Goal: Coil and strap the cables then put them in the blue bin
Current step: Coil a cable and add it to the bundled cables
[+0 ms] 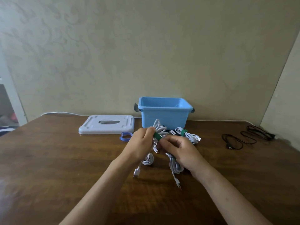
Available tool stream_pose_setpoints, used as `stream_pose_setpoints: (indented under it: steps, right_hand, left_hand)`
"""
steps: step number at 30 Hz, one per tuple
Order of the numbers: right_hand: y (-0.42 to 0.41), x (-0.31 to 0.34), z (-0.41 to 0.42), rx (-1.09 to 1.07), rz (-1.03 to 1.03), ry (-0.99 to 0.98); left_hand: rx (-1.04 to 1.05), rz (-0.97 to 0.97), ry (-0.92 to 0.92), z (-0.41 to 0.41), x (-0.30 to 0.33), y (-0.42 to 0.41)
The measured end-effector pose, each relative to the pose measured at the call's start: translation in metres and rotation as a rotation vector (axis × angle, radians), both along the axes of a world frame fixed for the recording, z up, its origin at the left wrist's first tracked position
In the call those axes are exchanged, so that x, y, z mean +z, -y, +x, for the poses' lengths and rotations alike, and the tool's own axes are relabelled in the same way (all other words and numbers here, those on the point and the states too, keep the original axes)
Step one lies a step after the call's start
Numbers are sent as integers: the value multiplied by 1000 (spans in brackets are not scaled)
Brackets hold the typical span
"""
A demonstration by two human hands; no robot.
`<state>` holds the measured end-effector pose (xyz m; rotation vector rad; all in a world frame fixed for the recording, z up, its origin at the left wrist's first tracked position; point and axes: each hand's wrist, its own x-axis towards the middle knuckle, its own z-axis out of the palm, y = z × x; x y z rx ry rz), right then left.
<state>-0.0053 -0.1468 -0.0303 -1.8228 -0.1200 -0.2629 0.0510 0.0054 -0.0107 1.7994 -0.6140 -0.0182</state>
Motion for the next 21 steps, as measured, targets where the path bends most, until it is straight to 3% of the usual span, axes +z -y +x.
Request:
stream_pose_setpoints:
  steps: [7,13,21]
  right_hand:
    - [13,3,0,-27,-149,-55]
    - [9,5,-2,-68,-87,-25]
    - [4,0,-3,-66,36,71]
  left_hand:
    - [-38,9,44,0,2,2]
    - [-44,-27,54,-5,2,6]
    - [38,144,212,-3,-4,6]
